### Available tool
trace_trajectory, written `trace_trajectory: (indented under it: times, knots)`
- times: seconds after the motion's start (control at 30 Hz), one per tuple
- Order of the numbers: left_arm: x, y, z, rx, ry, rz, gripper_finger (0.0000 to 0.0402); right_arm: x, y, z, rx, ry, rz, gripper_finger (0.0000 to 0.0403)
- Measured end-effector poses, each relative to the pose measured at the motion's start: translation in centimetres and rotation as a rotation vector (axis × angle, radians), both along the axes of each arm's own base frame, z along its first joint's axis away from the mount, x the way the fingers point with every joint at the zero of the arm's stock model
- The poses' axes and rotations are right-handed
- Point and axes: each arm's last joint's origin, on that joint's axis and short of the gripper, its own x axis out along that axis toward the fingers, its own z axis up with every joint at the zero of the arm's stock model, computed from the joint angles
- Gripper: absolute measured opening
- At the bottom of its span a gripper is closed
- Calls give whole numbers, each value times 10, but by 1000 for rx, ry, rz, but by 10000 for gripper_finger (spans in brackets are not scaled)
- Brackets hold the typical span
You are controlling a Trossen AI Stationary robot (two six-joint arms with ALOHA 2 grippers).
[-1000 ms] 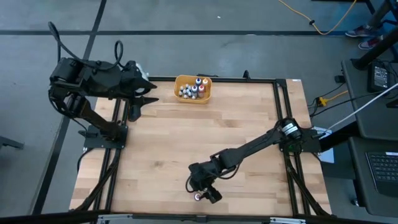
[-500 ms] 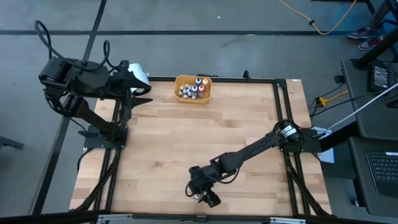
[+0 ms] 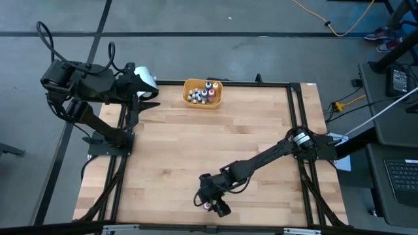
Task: Pick & Place food coloring
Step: Put the pink food coloring bottle into the yellow bin
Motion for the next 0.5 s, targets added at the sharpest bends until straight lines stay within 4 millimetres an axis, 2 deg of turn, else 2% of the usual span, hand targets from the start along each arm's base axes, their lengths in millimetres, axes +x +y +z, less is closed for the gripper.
trace_trajectory:
  times: [0.1, 0.3, 0.5]
  knots:
    - [0, 0, 0, 8, -1, 11, 203, -1, 3, -6, 9, 23, 20, 287]
    - [0, 0, 0, 8, -1, 11, 203, -2, 7, -5, 10, 16, 30, 283]
    - [0, 1, 0, 19, -4, 28, 203, -1, 3, -5, 8, 13, 20, 242]
